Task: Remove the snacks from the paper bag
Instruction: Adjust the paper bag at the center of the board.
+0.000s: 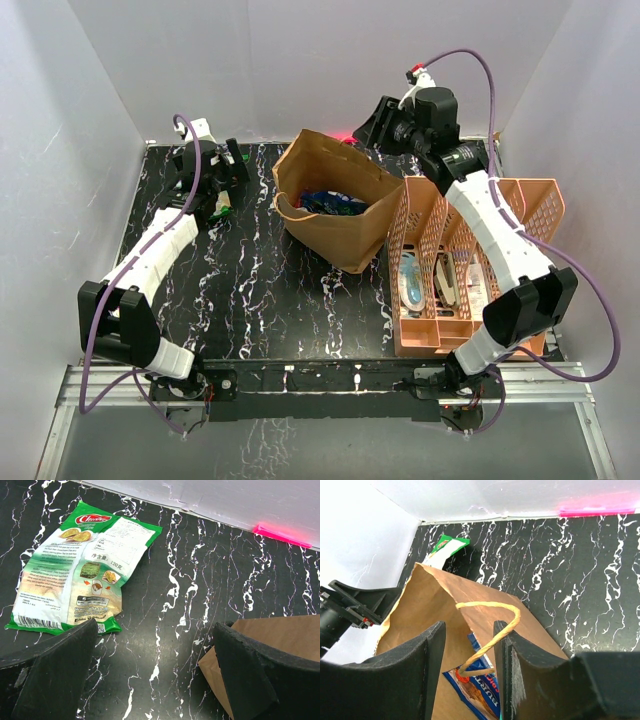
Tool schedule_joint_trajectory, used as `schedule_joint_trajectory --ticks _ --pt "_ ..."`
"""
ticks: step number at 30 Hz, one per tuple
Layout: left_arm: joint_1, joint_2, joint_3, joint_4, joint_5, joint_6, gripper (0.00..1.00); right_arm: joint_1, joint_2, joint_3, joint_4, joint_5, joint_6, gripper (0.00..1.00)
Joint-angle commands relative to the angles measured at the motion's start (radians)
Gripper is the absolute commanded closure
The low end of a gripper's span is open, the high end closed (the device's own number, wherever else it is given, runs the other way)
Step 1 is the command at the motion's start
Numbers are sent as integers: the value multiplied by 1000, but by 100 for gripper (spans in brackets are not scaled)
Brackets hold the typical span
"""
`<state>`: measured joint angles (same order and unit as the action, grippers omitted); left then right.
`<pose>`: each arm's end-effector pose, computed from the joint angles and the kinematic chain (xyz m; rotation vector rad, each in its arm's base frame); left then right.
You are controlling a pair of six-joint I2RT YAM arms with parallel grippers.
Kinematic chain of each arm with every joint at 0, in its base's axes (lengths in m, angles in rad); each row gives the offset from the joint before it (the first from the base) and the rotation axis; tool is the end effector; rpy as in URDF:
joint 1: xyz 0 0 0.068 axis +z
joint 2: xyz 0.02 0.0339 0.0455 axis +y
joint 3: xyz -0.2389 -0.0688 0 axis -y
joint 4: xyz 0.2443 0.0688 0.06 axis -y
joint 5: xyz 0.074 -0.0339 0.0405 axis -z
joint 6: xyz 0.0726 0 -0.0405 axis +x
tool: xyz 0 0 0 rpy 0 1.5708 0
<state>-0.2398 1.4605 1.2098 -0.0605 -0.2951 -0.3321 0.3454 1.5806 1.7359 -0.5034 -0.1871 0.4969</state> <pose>0.3759 -0.0702 0.3045 -0.2869 1.8476 -0.1171 0.3634 0.1451 0.3999 0.0200 1.9843 0.7369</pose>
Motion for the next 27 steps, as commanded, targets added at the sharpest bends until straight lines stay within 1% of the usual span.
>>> schedule_joint_trajectory --ticks 1,4,7,12,14,16,18,22,23,27 --pt "-5 -41 -2 8 -3 8 1 -16 -17 -34 122 -61 58 56" --pt "-4 -43 -1 7 -1 8 2 -26 -11 -33 124 -63 61 60" --pt "-5 -43 -2 7 -3 7 2 -33 -2 -32 132 -82 65 61" --pt "-5 -44 -3 8 -2 8 2 -35 25 3 123 -104 55 68" --pt "-5 -46 -1 7 -1 8 2 -36 39 26 118 -92 33 75" --pt "-6 -46 0 6 0 8 2 -36 60 61 111 -96 -4 87" --pt "-4 -46 2 4 1 6 1 -36 90 112 110 -123 -39 92" --pt "-5 -49 2 4 2 6 2 -39 157 247 99 -150 -91 92" --pt "-5 -51 2 4 1 6 2 -44 196 286 95 -156 -105 92" --pt "-5 -47 0 6 3 6 2 -99 291 419 98 -225 -125 92"
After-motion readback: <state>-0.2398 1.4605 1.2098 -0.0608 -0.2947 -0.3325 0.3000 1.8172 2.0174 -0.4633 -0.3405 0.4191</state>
